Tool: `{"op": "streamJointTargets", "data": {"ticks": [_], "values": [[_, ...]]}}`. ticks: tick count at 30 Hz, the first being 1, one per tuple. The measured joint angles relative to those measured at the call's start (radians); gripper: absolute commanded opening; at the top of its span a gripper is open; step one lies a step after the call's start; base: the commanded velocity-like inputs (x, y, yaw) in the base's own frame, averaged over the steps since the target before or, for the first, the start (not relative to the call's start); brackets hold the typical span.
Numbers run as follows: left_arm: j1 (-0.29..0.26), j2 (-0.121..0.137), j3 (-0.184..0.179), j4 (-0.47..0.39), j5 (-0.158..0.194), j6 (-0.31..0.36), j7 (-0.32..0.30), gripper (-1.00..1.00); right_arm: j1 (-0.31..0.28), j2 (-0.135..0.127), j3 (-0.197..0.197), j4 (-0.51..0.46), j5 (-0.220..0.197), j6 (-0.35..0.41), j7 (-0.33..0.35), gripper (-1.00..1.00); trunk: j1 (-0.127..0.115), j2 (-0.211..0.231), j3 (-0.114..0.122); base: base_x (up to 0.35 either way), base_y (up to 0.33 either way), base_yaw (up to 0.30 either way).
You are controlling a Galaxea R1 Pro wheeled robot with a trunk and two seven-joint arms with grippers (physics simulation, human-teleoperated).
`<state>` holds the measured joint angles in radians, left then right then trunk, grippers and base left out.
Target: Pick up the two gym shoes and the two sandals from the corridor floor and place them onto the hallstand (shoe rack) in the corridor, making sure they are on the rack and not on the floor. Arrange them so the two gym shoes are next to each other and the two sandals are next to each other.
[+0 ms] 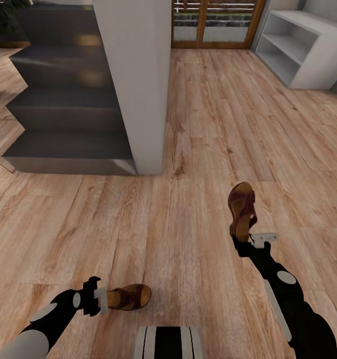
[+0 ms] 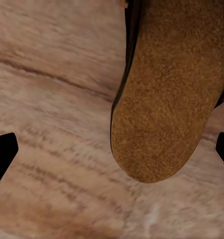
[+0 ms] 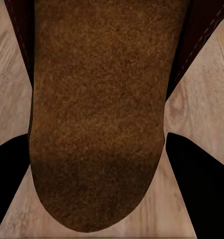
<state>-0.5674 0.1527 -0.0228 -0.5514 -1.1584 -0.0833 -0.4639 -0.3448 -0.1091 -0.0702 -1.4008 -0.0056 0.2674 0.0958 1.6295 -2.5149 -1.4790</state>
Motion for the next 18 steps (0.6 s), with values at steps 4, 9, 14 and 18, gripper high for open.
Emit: {"op": "streamJointTargets", "data": {"ticks": [4,9,14,18], "values": [[0.000,0.000,-0.003,0.000,0.000,0.000,0.000,1.00,0.000,0.000,0.000,0.000,0.000,0.000,0.000,-1.00,0.002,-0.001,-0.015,0.000,0.000,-0.015],[0.000,0.000,-0.004,-0.001,0.000,0.000,0.000,1.00,0.000,0.000,0.001,-0.001,0.000,0.000,0.000,-1.00,0.004,-0.002,-0.035,0.000,0.000,-0.004],[0.000,0.000,-0.004,-0.001,0.000,0.000,0.000,1.00,0.000,0.000,0.001,-0.001,0.000,0.000,0.000,-1.00,0.004,-0.002,-0.039,0.000,0.000,-0.001],[0.000,0.000,-0.005,-0.002,0.000,0.000,0.000,1.00,0.000,0.000,0.001,-0.001,0.000,0.000,0.000,-1.00,0.004,-0.002,-0.039,0.000,0.000,0.000]]}}
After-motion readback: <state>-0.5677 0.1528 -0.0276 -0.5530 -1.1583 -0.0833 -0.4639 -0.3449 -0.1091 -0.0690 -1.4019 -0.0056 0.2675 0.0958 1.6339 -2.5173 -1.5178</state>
